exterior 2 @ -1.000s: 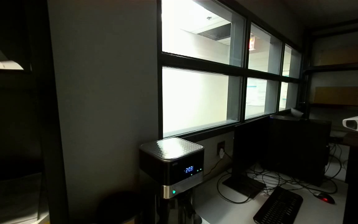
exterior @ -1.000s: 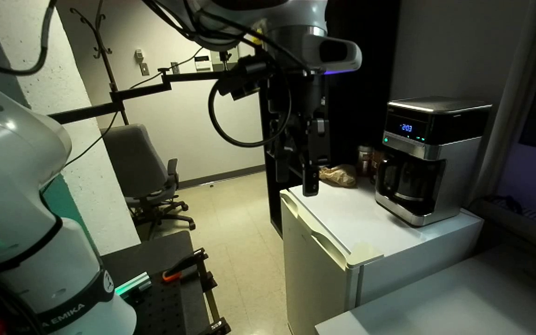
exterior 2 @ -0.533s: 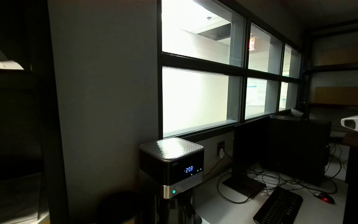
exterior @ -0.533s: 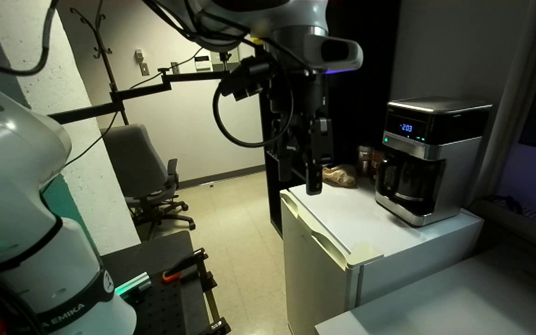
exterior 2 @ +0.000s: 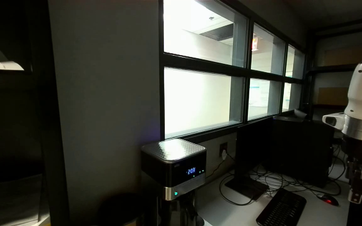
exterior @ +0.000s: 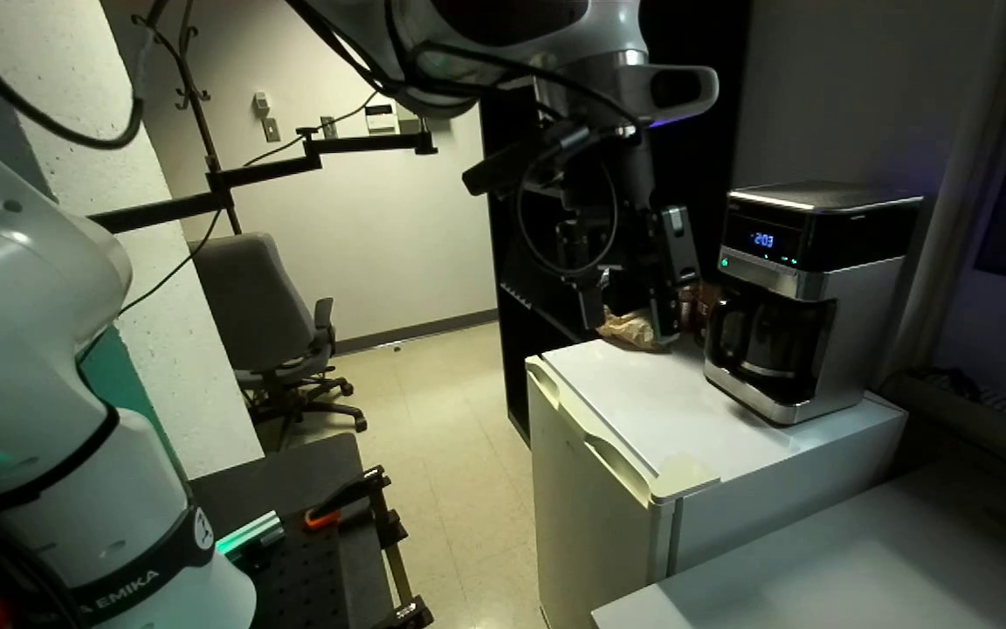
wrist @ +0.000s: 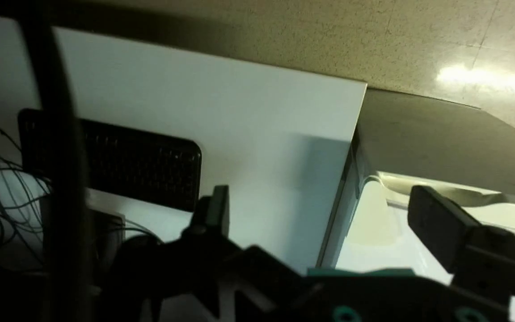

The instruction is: Tap the right side of the coffee machine

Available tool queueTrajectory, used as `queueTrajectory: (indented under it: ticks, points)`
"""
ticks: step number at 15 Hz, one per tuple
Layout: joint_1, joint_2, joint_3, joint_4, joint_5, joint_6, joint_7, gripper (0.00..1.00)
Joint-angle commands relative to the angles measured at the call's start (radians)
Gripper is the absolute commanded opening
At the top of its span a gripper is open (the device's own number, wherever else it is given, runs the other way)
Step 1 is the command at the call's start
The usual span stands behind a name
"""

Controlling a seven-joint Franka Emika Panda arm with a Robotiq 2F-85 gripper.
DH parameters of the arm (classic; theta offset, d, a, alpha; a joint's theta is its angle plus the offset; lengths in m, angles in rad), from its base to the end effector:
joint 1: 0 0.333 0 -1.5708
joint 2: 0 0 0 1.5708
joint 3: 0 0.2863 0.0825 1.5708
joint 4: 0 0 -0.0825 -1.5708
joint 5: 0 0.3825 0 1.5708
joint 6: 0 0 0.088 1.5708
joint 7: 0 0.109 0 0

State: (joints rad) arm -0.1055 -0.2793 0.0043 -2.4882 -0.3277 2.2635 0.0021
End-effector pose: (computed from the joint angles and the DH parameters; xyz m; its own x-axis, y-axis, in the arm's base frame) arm 0.4482 -0.0545 0.3665 0.9942 0.1035 0.0276 0.0929 -0.9612 0.2596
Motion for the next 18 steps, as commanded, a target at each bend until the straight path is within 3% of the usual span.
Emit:
queueTrajectory:
  ticks: [1,2,4,12,18]
  points:
    - [0.018,0.082,-0.008,0.064,-0.033,0.08,-0.043,0.75]
    - [0.02,0.098,-0.005,0.076,-0.049,0.103,-0.049,0.75]
    - [0.024,0.126,-0.004,0.095,-0.069,0.143,-0.065,0.65]
    - [0.049,0.246,0.005,0.195,-0.173,0.253,-0.096,0.02]
    - [0.083,0.359,0.006,0.286,-0.235,0.335,-0.105,0.0]
